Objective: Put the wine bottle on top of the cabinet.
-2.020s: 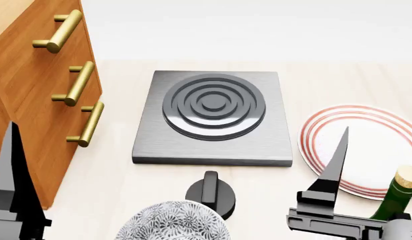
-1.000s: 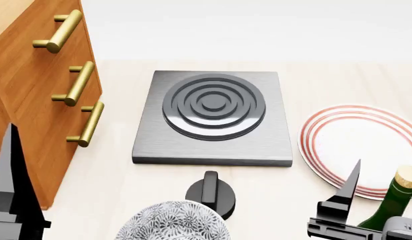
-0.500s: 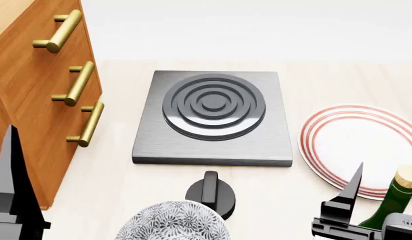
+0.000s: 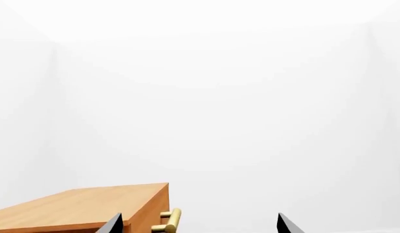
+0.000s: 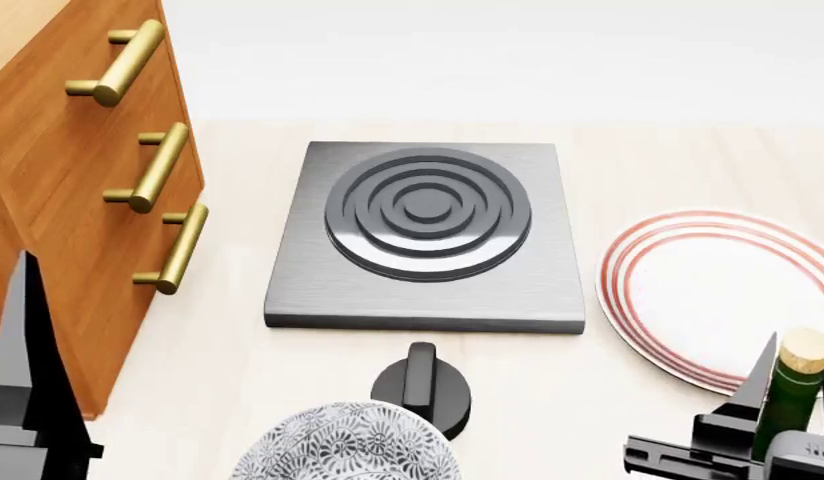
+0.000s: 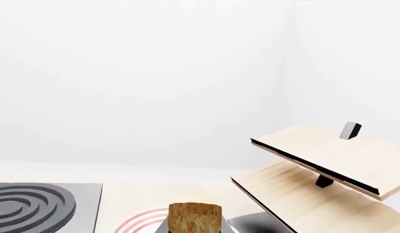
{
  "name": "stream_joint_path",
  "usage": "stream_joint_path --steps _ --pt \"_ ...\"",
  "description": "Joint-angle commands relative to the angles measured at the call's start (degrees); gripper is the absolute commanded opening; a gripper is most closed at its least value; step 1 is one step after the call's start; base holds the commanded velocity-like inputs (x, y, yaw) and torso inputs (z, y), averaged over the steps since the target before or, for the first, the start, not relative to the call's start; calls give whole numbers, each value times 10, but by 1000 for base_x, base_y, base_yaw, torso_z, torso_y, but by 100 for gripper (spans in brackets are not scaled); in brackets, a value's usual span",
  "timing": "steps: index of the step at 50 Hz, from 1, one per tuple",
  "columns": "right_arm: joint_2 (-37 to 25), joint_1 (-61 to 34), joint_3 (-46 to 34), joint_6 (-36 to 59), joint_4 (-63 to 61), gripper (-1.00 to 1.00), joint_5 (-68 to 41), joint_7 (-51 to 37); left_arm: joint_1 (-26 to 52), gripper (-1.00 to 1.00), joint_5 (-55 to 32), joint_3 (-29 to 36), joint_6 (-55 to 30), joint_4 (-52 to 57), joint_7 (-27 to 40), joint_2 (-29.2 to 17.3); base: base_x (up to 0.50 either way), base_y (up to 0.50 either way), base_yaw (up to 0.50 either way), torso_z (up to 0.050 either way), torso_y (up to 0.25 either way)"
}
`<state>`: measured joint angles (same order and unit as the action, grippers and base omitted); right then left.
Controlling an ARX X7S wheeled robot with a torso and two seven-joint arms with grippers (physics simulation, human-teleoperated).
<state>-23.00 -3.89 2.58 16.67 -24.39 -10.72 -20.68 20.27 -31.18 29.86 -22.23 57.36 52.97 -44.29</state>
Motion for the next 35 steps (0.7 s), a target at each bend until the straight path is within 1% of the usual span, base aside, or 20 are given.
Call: stream_joint_path --steps 1,3,9,21,29,35 --pt "1 5 -1 -2 10 -100 -1 3 3 100 -2 3 1 0 3 -3 0 0 0 0 0" --pt "-1 5 1 -8 4 -100 1 2 3 100 -2 4 3 -2 3 -3 0 0 0 0 0" --pt "-10 -4 12 16 -31 -100 -13 1 5 100 -3 9 3 -4 1 -2 0 0 0 0 0" --pt "-63 -104 37 186 -216 -100 -76 -10 13 100 -3 19 -4 -2 1 2 0 0 0 0 0" --pt "-76 -160 28 241 -256 -100 -94 -17 16 100 -4 26 -6 0 3 4 0 0 0 0 0" --pt "-75 -176 3 233 -243 -100 -85 -13 17 100 -1 34 -2 -4 -1 6 0 0 0 0 0"
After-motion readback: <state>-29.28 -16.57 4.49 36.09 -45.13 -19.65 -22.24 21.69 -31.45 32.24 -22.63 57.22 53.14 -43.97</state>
